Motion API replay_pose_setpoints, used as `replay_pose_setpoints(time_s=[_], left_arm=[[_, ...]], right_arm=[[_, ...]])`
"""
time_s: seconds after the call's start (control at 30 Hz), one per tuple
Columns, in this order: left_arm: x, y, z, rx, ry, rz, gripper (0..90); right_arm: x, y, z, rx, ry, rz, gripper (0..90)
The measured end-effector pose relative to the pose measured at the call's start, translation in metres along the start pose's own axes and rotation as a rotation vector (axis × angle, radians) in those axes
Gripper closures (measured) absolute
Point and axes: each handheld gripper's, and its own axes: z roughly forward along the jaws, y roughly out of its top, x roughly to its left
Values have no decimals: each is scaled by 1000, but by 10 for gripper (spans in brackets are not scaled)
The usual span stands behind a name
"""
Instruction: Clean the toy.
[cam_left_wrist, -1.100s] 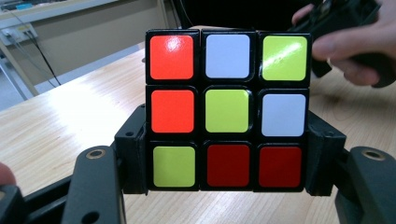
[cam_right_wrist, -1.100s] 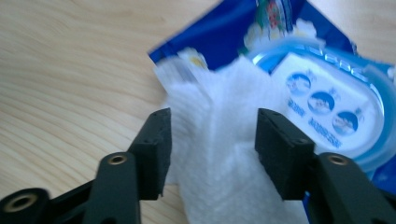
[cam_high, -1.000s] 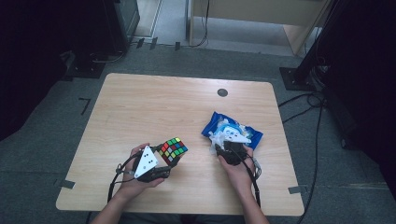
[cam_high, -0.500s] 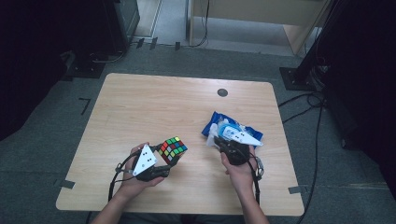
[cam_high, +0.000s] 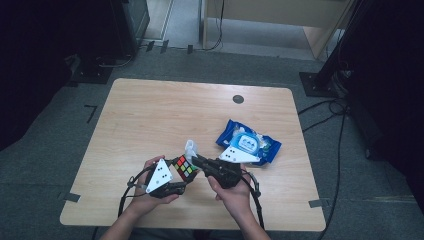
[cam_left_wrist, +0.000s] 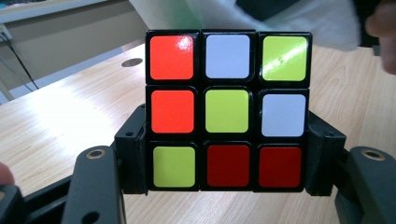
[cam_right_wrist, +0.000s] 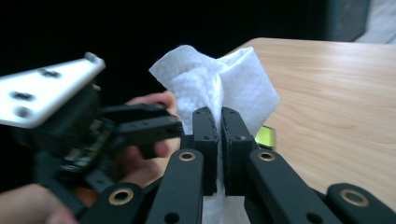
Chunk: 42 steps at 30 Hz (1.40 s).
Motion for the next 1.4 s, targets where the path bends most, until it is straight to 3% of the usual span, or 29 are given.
replay_pose_setpoints(time_s=[0.1,0.23,0.37,0.43,0.53,0.67,0.83,0.97,1.13,1.23,1.33,1.4], left_arm=[[1,0,0,-7,0,-6,342],[0,1,-1,-9,2,-1,342],[0,3,-3,-19,-5,5,341],[0,3,-5,-28,-7,7,342],[0,4,-5,-33,-10,5,342],[-2,3,-2,-20,-18,14,341],[-6,3,0,-9,-24,22,342],[-2,3,-2,-21,-17,0,341],[6,4,-7,-34,-8,-34,342],[9,5,-9,-44,-5,-45,341],[10,5,-11,-52,-6,-45,341],[10,6,-12,-63,-6,-49,341]], right_arm=[[7,2,-1,-7,47,2,875],[10,4,-1,-4,47,-31,875],[-1,2,-3,-1,4,-1,873],[-7,0,-4,5,-47,0,872],[-16,-2,-5,12,-86,22,870],[-15,-3,-3,14,-109,18,866],[0,0,-1,1,-60,-3,864],[9,3,-2,-8,-19,-20,862],[8,4,-4,-5,-5,-22,859],[0,2,-4,3,-29,-20,857],[-14,-2,-3,38,-96,-10,855],[-29,-9,-3,72,-166,4,853]])
